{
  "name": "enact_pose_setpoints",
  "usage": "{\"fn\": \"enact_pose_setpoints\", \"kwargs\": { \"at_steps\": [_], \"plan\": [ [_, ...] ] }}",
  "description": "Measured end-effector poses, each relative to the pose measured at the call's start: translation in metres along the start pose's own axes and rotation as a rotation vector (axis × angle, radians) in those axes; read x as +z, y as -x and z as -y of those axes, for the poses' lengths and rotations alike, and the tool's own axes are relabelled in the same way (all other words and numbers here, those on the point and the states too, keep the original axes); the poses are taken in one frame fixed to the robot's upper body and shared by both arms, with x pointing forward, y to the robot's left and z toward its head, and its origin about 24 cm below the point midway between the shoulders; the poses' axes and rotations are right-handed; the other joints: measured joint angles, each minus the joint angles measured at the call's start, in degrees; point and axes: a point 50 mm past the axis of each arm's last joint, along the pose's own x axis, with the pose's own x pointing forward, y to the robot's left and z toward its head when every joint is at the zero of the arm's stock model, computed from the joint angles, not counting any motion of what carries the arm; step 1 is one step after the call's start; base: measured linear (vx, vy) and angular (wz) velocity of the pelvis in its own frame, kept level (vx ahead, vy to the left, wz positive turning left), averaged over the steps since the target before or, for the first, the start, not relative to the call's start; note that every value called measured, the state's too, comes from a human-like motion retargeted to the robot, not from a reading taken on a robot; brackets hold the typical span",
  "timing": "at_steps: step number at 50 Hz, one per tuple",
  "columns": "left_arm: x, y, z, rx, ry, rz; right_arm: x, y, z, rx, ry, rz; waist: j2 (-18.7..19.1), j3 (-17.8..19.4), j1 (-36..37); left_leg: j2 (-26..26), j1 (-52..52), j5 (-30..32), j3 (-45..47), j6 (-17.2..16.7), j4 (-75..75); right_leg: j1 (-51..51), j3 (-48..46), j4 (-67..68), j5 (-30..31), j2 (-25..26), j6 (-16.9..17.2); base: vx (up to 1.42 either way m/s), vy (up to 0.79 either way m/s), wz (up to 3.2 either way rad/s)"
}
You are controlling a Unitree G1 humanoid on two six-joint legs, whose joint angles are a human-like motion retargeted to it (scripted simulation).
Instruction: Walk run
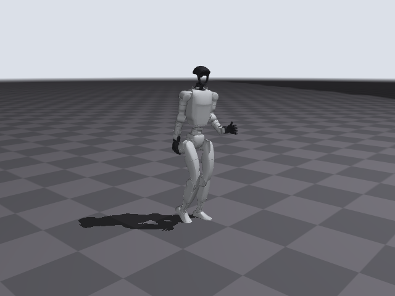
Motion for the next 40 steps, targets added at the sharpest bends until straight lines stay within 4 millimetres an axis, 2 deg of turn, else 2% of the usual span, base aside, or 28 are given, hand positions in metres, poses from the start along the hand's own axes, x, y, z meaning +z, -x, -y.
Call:
{"fn": "enact_pose_setpoints", "kwargs": {
  "at_steps": [3, 5, 8, 10, 12, 13, 14, 15, 17, 19, 20, 22, 24, 27, 28, 30, 33, 35, 37, 38, 40],
  "plan": [
    [0.014, -0.014, 0.003, -0.051, 0.004, 0.082, -0.035, 0.0, -0.02, 0.055, 0.045, -0.09, -0.1, 0.9, -3.7, -2.5, 6.1, -1.7, -0.1, -0.4, -3.2, -4.5, -0.1, -14.0, -2.4, -6.7, -0.4, 0.98, -0.25, 0.31],
    [0.024, -0.024, -0.002, -0.078, -0.014, 0.14, -0.055, 0.002, -0.03, 0.113, 0.071, -0.153, -1.2, 1.4, -5.9, -3.6, 10.3, -3.1, 1.4, -1.5, -4.9, -7.0, -2.4, -23.0, -3.3, -12.0, -1.8, 0.91, -0.35, 0.09],
    [0.032, -0.031, -0.011, -0.11, -0.056, 0.191, -0.078, 0.007, -0.038, 0.186, 0.051, -0.252, -1.2, 1.0, -7.2, -2.8, 14.6, -4.0, 2.4, -4.7, -5.5, -10.0, -1.3, -35.9, -6.5, -13.7, -2.9, 1.1, -0.55, -0.27],
    [0.03, -0.03, -0.012, -0.12, -0.069, 0.181, -0.086, 0.009, -0.043, 0.218, -0.005, -0.305, -0.5, 0.0, -7.1, -1.4, 16.4, -1.7, 2.9, -7.6, -4.5, -10.3, -3.8, -41.6, -6.9, -13.5, -4.7, 1.08, -0.55, -0.35],
    [0.019, -0.021, -0.008, -0.117, -0.06, 0.128, -0.086, 0.009, -0.045, 0.223, -0.089, -0.305, 0.3, -1.2, -7.9, 0.2, 17.6, 4.3, 2.4, -11.5, -1.9, -9.1, -10.8, -38.8, -5.0, -13.7, -8.5, 1.01, -0.51, 0.07],
    [0.013, -0.015, -0.005, -0.11, -0.051, 0.094, -0.082, 0.008, -0.043, 0.214, -0.136, -0.288, 0.1, -2.1, -8.2, 0.4, 18.0, 8.9, 2.0, -13.7, -0.2, -8.5, -16.8, -36.2, -4.6, -15.2, -7.5, 1.24, -0.66, 0.25],
    [0.006, -0.007, -0.002, -0.104, -0.044, 0.057, -0.076, 0.007, -0.041, 0.2, -0.183, -0.257, -0.1, -2.7, -9.0, 1.1, 18.0, 15.2, 1.9, -15.4, 2.6, -8.1, -15.1, -34.2, -3.1, -15.2, -7.3, 1.32, -0.72, 0.38],
    [0.0, 0.002, 0.002, -0.098, -0.038, 0.02, -0.067, 0.005, -0.037, 0.182, -0.23, -0.22, -0.2, -3.2, -10.0, 2.0, 17.9, 22.4, 2.0, -16.9, 5.8, -7.8, -9.4, -32.5, -1.1, -14.4, -7.4, 1.13, -0.61, -0.05],
    [-0.01, 0.022, 0.009, -0.082, -0.021, -0.052, -0.039, 0.001, -0.023, 0.136, -0.31, -0.103, -0.3, -3.1, -8.6, 2.3, 14.4, 34.9, 0.3, -20.2, 17.6, -5.8, -0.6, -29.4, -4.2, -10.3, -11.2, 1.06, -0.53, -0.96],
    [-0.016, 0.04, 0.013, -0.053, -0.004, -0.111, -0.003, 0.0, -0.001, 0.077, -0.372, 0.023, 0.0, -1.4, -7.9, 3.6, 8.4, 39.1, -1.5, -20.4, 35.3, -1.9, -1.8, -27.7, -6.7, -7.3, -13.9, 1.13, -0.54, -1.31],
    [-0.019, 0.047, 0.013, -0.038, 0.004, -0.135, 0.016, 0.001, 0.012, 0.044, -0.399, 0.089, 0.0, -0.7, -7.7, 4.4, 5.7, 39.1, -2.6, -19.7, 42.9, 0.5, -2.7, -27.8, -7.4, -6.1, -14.9, 0.88, -0.46, -0.99],
    [-0.023, 0.057, 0.014, -0.027, 0.014, -0.175, 0.061, 0.008, 0.043, -0.045, -0.425, 0.253, -3.4, -2.2, -7.8, 2.2, 0.8, 33.4, 1.5, -14.0, 45.3, 4.0, -2.5, -30.1, -7.8, -8.3, -15.8, 0.88, -0.45, -0.77],
    [-0.026, 0.069, 0.009, -0.02, -0.003, -0.215, 0.103, 0.023, 0.071, -0.132, -0.392, 0.417, -4.6, -2.5, -6.9, 0.2, -4.9, 26.6, 1.1, -11.1, 47.6, 7.1, 3.7, -31.4, -8.6, -5.7, -16.5, 0.97, -0.41, -1.32],
    [-0.026, 0.083, -0.001, -0.003, -0.043, -0.243, 0.159, 0.056, 0.109, -0.262, -0.257, 0.643, -7.6, -2.2, -2.6, -3.5, -13.3, 17.3, 2.0, -7.7, 44.6, 12.2, 6.7, -33.7, -8.2, -4.9, -17.9, 0.92, -0.32, -2.2],
    [-0.025, 0.086, -0.006, -0.004, -0.059, -0.245, 0.175, 0.069, 0.12, -0.307, -0.206, 0.709, -8.3, -2.0, -1.2, -2.7, -15.7, 14.8, 3.4, -6.4, 41.6, 13.6, 7.5, -34.1, -8.4, -4.1, -18.9, 0.96, -0.27, -2.12],
    [-0.023, 0.09, -0.015, -0.01, -0.088, -0.244, 0.201, 0.096, 0.14, -0.404, -0.111, 0.825, -8.8, -1.7, 2.0, -0.8, -19.2, 13.9, 7.1, -3.8, 31.7, 16.4, 11.9, -34.8, -9.1, -2.8, -19.3, 0.99, -0.17, -2.17],
    [-0.022, 0.093, -0.027, 0.004, -0.124, -0.243, 0.225, 0.134, 0.166, -0.544, -0.016, 0.956, -7.6, -1.5, 8.0, 0.0, -20.7, 14.5, 9.3, 0.5, 11.6, 20.4, 17.0, -35.0, -10.4, -0.2, -19.3, 1.03, -0.01, -2.19],
    [-0.023, 0.094, -0.032, 0.031, -0.136, -0.246, 0.235, 0.154, 0.177, -0.612, 0.022, 1.01, -6.4, -1.1, 10.3, -2.9, -21.4, 12.8, 2.2, 0.7, 0.5, 23.0, 19.5, -34.2, -11.2, 1.5, -19.3, 1.02, 0.03, -1.48],
    [-0.025, 0.096, -0.035, 0.048, -0.147, -0.26, 0.237, 0.159, 0.181, -0.637, 0.043, 1.016, -6.9, -0.6, 10.4, -5.7, -21.5, 11.3, -7.6, 0.4, -6.7, 26.0, 18.9, -33.0, -11.4, 1.2, -19.3, 1.11, -0.09, -0.82],
    [-0.026, 0.097, -0.036, 0.049, -0.154, -0.267, 0.235, 0.157, 0.181, -0.637, 0.045, 1.005, -7.5, -0.7, 10.2, -6.0, -21.2, 10.3, -7.6, 0.6, -8.1, 27.4, 18.0, -32.4, -10.7, 0.9, -19.3, 1.32, -0.17, -0.55],
    [-0.026, 0.098, -0.038, 0.04, -0.171, -0.273, 0.226, 0.144, 0.178, -0.613, 0.025, 0.959, -7.8, -0.8, 10.3, -3.9, -20.2, 10.2, -2.7, -3.4, -6.2, 30.4, 16.9, -30.7, -7.5, 2.6, -19.3, 1.19, -0.24, -0.53]
  ]
}}
